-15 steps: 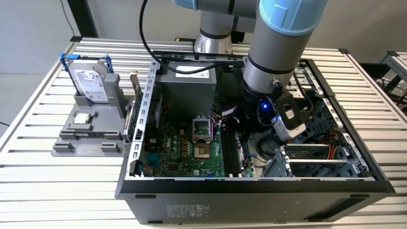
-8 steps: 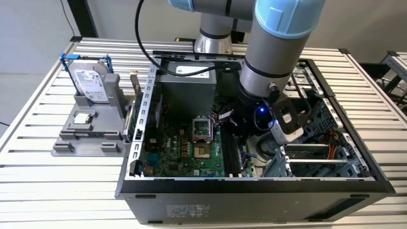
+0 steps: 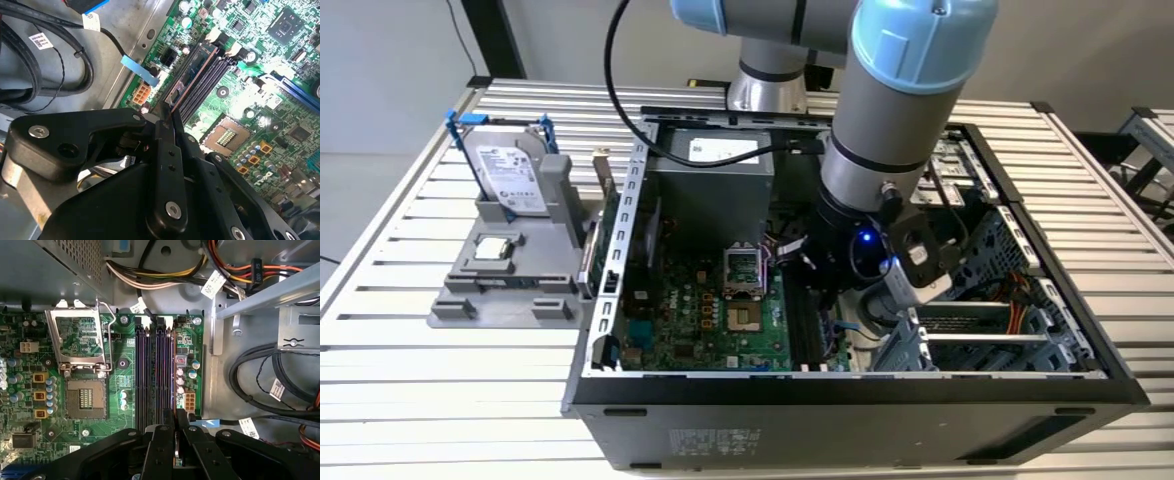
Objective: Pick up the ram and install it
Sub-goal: 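Insert the ram into the slot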
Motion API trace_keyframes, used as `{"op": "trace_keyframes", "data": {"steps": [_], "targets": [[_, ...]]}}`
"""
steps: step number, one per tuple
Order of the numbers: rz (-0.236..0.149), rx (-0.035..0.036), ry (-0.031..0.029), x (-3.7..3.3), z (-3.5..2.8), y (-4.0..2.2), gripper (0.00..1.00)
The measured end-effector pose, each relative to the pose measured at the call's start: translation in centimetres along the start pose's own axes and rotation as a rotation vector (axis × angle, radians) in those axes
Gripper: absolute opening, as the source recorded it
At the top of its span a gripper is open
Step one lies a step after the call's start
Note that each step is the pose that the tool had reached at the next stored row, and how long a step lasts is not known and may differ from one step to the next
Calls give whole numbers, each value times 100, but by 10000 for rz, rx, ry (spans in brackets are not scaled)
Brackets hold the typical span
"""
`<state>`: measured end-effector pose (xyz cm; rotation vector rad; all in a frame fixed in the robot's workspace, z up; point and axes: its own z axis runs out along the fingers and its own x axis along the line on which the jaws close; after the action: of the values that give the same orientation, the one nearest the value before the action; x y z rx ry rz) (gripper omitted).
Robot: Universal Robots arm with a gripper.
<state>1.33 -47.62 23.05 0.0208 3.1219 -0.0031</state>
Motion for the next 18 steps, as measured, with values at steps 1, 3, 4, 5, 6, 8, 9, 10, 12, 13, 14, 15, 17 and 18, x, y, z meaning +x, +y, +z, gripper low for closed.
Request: {"op": "trace_keyframes", "data": {"steps": [1, 3, 4, 5, 6, 8, 9, 10, 12, 13, 14, 15, 17, 18], "targets": [[-1, 1, 15, 0, 0, 0, 0], [-1, 2, 22, 0, 0, 0, 0], [-1, 2, 23, 0, 1, 0, 0], [-1, 1, 22, 5, 2, 0, 0], [-1, 1, 22, 11, 3, 0, 0], [1, -2, 21, 19, 13, 1, 0], [2, 6, 23, 20, 20, 0, 0], [1, 8, 22, 20, 31, 0, 0], [1, 9, 22, 21, 53, 0, 0], [2, 9, 22, 22, 59, 0, 0], [2, 13, 22, 22, 60, 1, 0], [1, 15, 22, 22, 61, 4, 0], [2, 16, 21, 23, 64, 6, 0], [7, 16, 21, 24, 64, 5, 0]]}}
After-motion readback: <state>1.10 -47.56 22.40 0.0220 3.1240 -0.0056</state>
